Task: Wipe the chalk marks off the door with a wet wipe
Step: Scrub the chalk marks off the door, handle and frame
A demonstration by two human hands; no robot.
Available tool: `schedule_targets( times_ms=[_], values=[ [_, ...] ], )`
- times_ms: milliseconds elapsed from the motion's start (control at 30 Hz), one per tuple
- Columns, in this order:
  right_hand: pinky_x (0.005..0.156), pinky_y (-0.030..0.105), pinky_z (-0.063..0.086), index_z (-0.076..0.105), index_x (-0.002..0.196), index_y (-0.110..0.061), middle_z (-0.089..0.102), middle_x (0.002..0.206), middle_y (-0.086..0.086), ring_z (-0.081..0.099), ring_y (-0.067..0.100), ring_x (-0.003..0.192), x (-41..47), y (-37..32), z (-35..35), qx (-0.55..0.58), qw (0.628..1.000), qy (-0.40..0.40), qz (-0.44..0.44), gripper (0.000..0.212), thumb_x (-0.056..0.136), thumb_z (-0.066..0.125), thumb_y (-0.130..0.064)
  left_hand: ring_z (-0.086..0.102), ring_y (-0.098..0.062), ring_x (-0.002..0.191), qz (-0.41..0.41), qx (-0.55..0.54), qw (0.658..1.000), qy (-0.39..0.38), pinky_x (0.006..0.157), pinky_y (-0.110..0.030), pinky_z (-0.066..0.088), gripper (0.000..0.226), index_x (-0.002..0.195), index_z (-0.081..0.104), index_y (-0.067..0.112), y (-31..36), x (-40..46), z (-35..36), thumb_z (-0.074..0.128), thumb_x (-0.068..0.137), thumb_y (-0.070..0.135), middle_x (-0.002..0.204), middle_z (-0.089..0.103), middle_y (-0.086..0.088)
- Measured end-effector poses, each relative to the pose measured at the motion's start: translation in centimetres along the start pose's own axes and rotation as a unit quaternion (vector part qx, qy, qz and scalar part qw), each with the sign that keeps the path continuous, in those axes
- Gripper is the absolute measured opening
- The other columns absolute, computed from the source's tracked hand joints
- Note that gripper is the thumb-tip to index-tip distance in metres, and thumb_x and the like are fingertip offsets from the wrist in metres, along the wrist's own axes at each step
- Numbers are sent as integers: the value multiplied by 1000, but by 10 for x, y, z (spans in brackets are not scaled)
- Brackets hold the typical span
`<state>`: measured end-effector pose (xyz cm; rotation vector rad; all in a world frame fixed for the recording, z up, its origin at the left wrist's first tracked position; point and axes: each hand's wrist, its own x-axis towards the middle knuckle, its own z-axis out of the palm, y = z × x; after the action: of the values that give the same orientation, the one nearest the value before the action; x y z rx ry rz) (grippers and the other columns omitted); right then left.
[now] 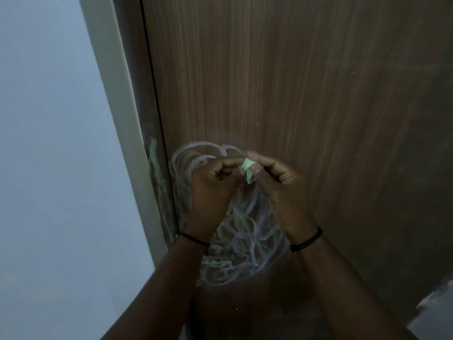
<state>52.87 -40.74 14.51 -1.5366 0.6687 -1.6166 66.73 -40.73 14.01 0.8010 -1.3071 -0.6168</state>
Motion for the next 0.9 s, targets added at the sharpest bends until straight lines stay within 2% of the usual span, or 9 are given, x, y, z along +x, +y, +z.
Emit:
schedule_targets(
  times_ms=[67, 133, 233, 400, 500, 600, 700, 767, 900],
  values=[
    [91, 28, 54, 68, 117, -6, 71, 115, 6, 67, 18, 110, -7, 15, 0, -3, 1000, -12, 1, 24, 94, 61, -4, 70, -25, 83, -6, 20, 1000, 14, 74, -40, 58, 15, 101, 72, 11, -12, -11, -5, 67, 88, 5, 91, 74, -10],
    [91, 32, 56, 65, 118, -6, 72, 113, 7, 68, 19, 107, -14, 31, 1, 3, 1000, -9, 14, 26, 92, 63, -3, 71, -18, 79, -10, 28, 999, 31, 70, -31, 58, 17, 98, 73, 18, -21, -21, -10, 67, 89, 5, 87, 75, -2],
    [88, 39, 58, 67, 113, -7, 73, 107, 6, 69, 21, 101, -26, 53, 1, -5, 1000, 8, 20, 21, 93, 64, -5, 71, -14, 75, 1, 32, 999, 33, 67, -22, 56, 17, 100, 74, 17, -37, -36, -15, 65, 91, 6, 87, 75, 0],
    [86, 28, 56, 70, 111, -10, 73, 109, -2, 68, 13, 105, -57, 95, 2, -5, 1000, 9, -1, 23, 97, 55, -1, 72, -17, 85, 20, 47, 998, 44, 75, -29, 58, 16, 100, 74, 13, -79, -69, -25, 71, 85, 18, 91, 75, -1],
    [93, 29, 55, 66, 121, -10, 70, 120, -1, 64, 13, 115, -85, 128, 9, 25, 1000, -14, 1, 27, 98, 53, -4, 72, -16, 84, 26, 15, 998, 53, 73, -24, 57, 19, 102, 73, 12, -108, -95, -36, 72, 83, 11, 90, 76, -1],
    [94, 27, 54, 57, 132, -13, 67, 126, 4, 63, 17, 117, -115, 156, 19, 59, 997, -46, -16, 40, 93, 62, -5, 72, -16, 81, 33, -5, 997, 69, 72, -24, 56, 28, 111, 71, 10, -135, -117, -50, 71, 83, 8, 86, 75, -3],
    [79, 28, 58, 63, 115, -15, 73, 107, 6, 72, 22, 98, -142, 174, 27, 63, 998, -7, -20, 28, 90, 65, -2, 73, -17, 80, 40, -10, 997, 61, 70, -25, 57, 22, 108, 73, 9, -153, -145, -61, 69, 86, 8, 88, 76, -2],
    [72, 28, 59, 67, 108, -14, 75, 100, 6, 73, 24, 91, -164, 180, 34, 50, 998, 11, -21, 19, 92, 63, -4, 72, -15, 77, 56, 11, 997, 53, 69, -26, 57, 16, 102, 75, 13, -159, -169, -72, 69, 87, 11, 86, 76, 0],
    [81, 34, 60, 68, 113, -4, 72, 110, 8, 70, 24, 101, -210, 171, 57, 60, 998, -19, -24, 22, 97, 54, -1, 72, -11, 77, 68, 42, 993, 84, 70, -26, 58, 16, 95, 76, 25, -151, -213, -100, 72, 85, 13, 84, 76, 7]
  ],
)
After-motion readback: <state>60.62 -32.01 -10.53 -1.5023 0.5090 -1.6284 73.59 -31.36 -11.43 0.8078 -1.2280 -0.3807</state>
